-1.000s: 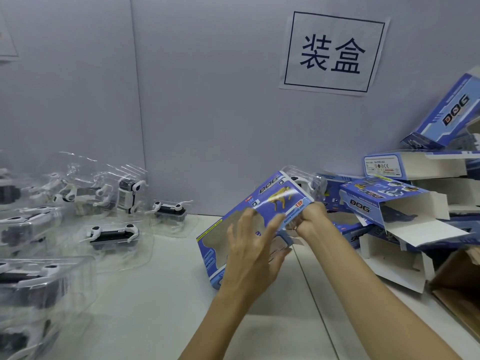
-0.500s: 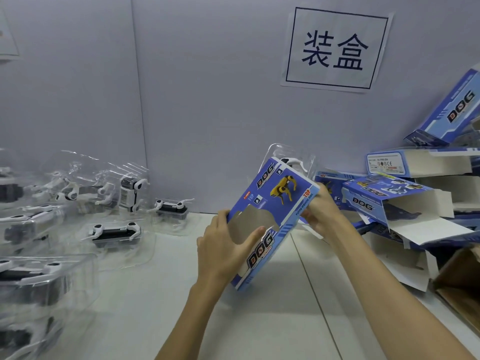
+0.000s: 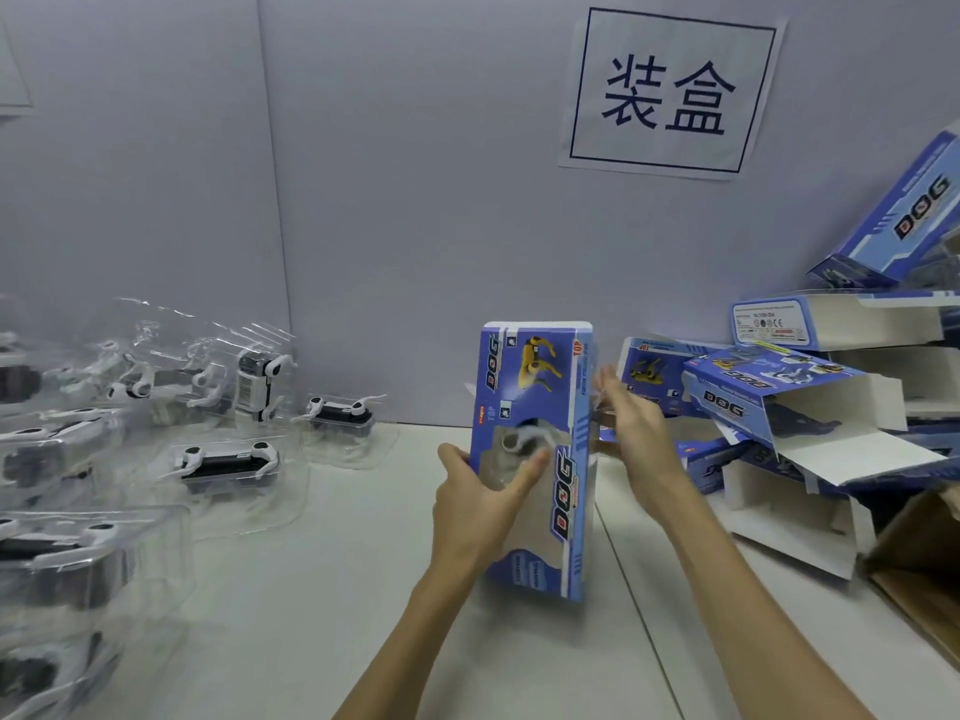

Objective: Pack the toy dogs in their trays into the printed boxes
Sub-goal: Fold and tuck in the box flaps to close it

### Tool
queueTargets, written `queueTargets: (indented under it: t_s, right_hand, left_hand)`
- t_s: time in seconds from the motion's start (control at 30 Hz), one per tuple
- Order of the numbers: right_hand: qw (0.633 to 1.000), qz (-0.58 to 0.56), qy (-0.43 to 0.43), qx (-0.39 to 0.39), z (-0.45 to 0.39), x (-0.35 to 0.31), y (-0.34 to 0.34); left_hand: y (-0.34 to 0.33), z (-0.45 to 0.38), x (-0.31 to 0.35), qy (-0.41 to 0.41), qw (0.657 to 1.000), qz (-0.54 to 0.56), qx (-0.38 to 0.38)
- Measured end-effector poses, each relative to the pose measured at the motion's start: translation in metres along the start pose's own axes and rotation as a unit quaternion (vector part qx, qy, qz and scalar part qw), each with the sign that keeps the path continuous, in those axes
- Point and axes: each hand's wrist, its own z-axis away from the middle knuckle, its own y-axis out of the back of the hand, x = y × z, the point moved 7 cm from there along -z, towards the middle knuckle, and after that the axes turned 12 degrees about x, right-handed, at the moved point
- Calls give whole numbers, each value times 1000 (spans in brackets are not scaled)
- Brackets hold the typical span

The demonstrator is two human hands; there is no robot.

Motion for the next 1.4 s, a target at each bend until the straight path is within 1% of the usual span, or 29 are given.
queueTargets:
  t_s: [0.07, 0.13, 0.17, 0.27, 0.37, 0.53, 0.7, 0.83, 0.9, 0.97, 1.03, 1.13, 1.23, 1.3, 1.4]
  right_hand:
    - [996, -53, 45, 57, 10, 9, 1]
    - [988, -98, 86, 83, 18, 15, -1]
    - [984, -118, 98, 89, 23, 14, -2]
    - [981, -123, 111, 98, 30, 11, -9]
    - [982, -125, 93, 109, 31, 12, -10]
    - [986, -133, 49, 90, 30, 20, -9]
    - [991, -84, 103, 26, 34, 2, -10]
    - [995, -40, 91, 8, 41, 0, -12]
    - [995, -44, 91, -6, 47, 2, -17]
    - [987, -60, 146, -7, 56, -5, -17]
    - [977, -62, 203, 13, 65, -10, -16]
    - [969, -61, 239, 31, 70, -3, -19]
    - [970, -67, 234, 26, 69, 0, -22]
    - [969, -30, 244, 22, 63, -2, -19]
    - [981, 14, 192, 4, 54, 1, -16]
  left_hand:
    - [-5, -2, -4, 28, 996, 63, -51]
    - [-6, -6, -3, 48, 985, 136, -97]
    - [-4, -8, 0, 44, 981, 157, -109]
    - [-1, -10, 7, 0, 974, 172, -144]
    - [-5, -9, 9, -31, 971, 167, -166]
    - [-5, -5, 11, -29, 972, 161, -166]
    - [-1, -2, 18, -33, 971, 171, -160]
    - [4, 1, 30, -65, 972, 180, -134]
    - [7, 1, 33, -75, 975, 173, -118]
    - [9, -1, 31, -69, 976, 172, -114]
    - [9, -2, 30, -65, 977, 170, -112]
    - [9, -1, 31, -63, 979, 162, -108]
    - [12, -2, 31, -64, 981, 155, -98]
    - [13, -3, 33, -66, 980, 160, -101]
    - [12, 0, 36, -55, 976, 182, -107]
